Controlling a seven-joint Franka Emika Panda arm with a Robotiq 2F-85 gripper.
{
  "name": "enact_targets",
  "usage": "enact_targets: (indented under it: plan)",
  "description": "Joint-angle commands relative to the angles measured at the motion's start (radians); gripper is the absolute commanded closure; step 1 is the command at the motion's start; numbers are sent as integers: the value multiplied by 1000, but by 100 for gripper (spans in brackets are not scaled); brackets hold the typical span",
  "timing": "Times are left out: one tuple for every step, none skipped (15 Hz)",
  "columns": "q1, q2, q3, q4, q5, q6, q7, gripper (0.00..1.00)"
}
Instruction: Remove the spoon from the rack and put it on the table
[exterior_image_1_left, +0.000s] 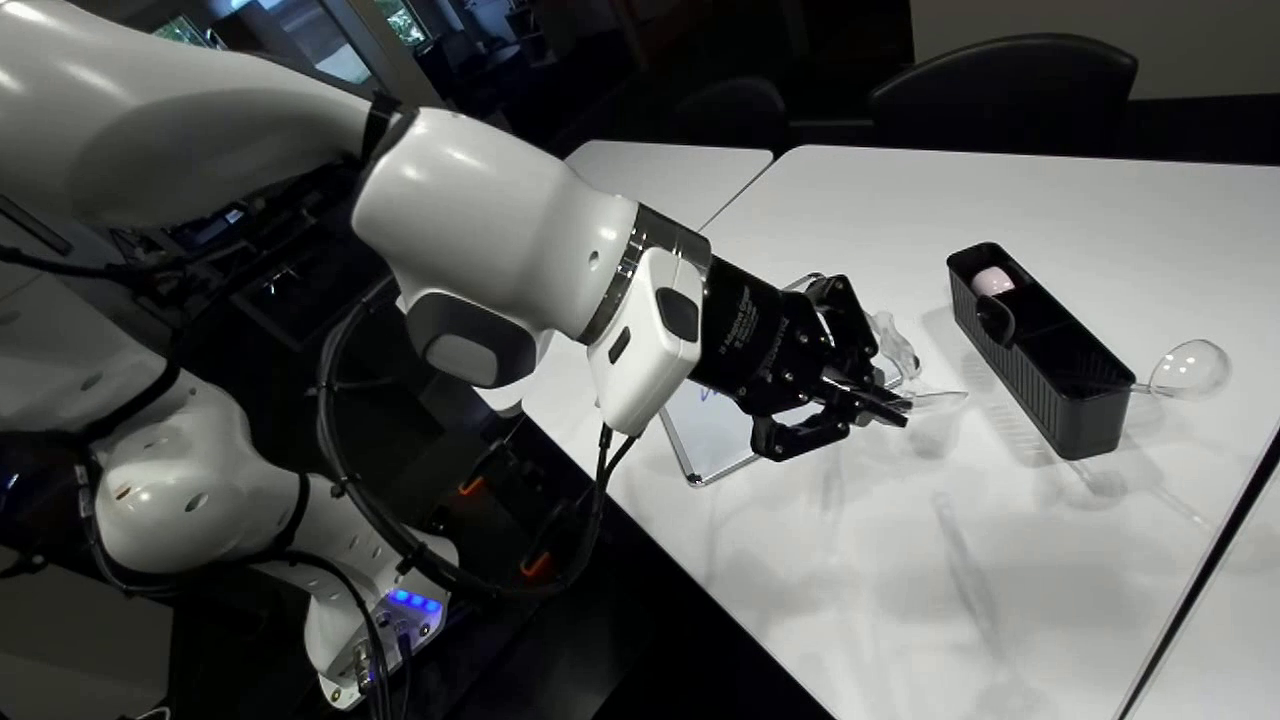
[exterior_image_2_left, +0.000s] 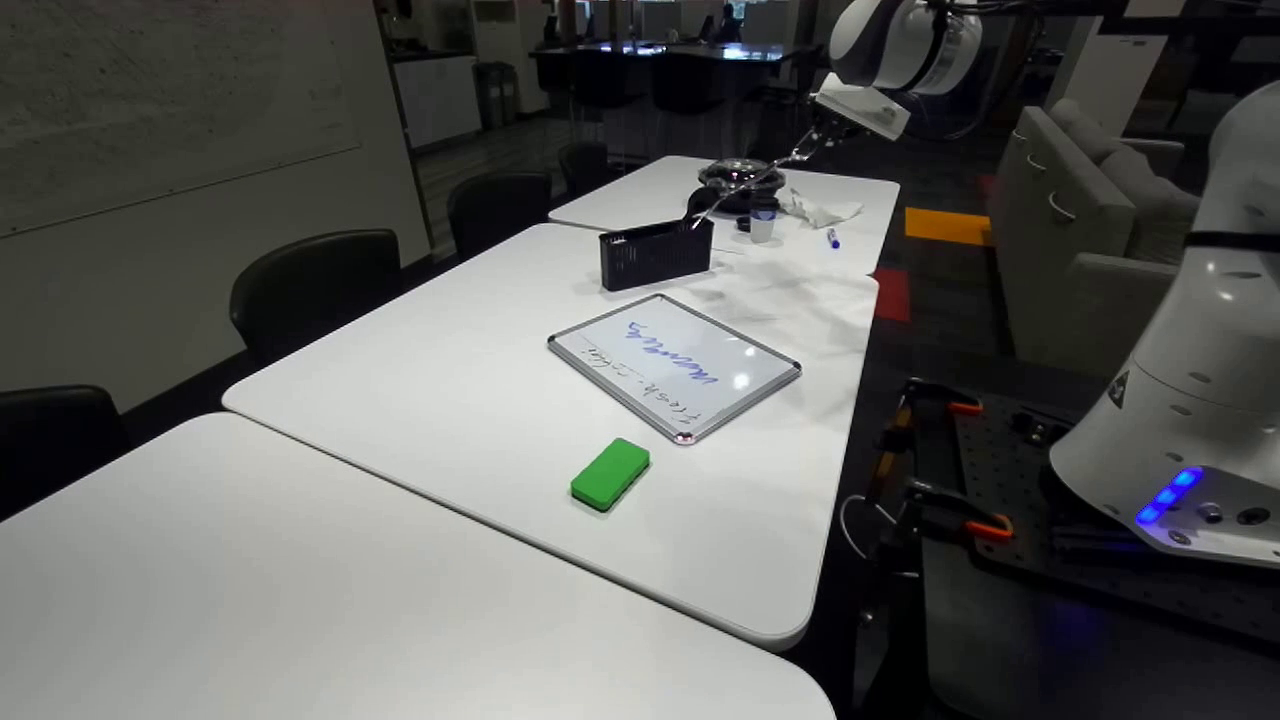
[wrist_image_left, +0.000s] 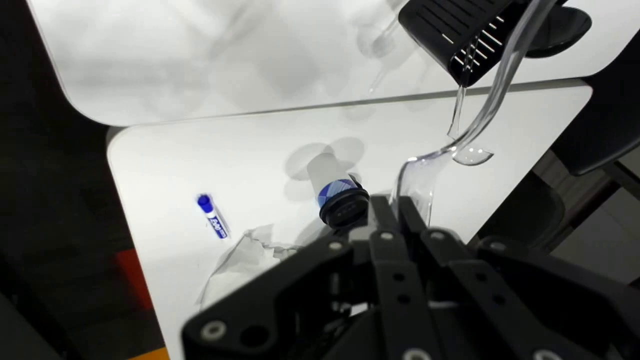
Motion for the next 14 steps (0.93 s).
enact_targets:
  plan:
    - [-134, -4, 106, 29, 24, -167, -9, 99]
    - [-140, 27, 111, 50, 102, -208, -60, 99]
    - [-166, 60, 131, 73, 146, -249, -70, 99]
    - [-186, 93, 144, 95, 194, -279, -97, 99]
    - [-209, 132, 160, 124, 240, -312, -119, 99]
    - [-236, 183, 179, 161, 288, -344, -137, 99]
    - [-268, 235, 201, 203, 336, -377, -146, 99]
    - [-296, 286, 215, 243, 367, -408, -144, 99]
    - [-326, 337, 231, 286, 390, -444, -137, 99]
    - [-348, 390, 239, 330, 395, -479, -121, 99]
    - [-415, 424, 290, 365, 355, -500, -83, 99]
    - [-443, 474, 304, 411, 343, -536, -70, 99]
    - [-467, 512, 315, 449, 329, -561, -46, 99]
    - [-492, 549, 328, 486, 318, -592, -34, 99]
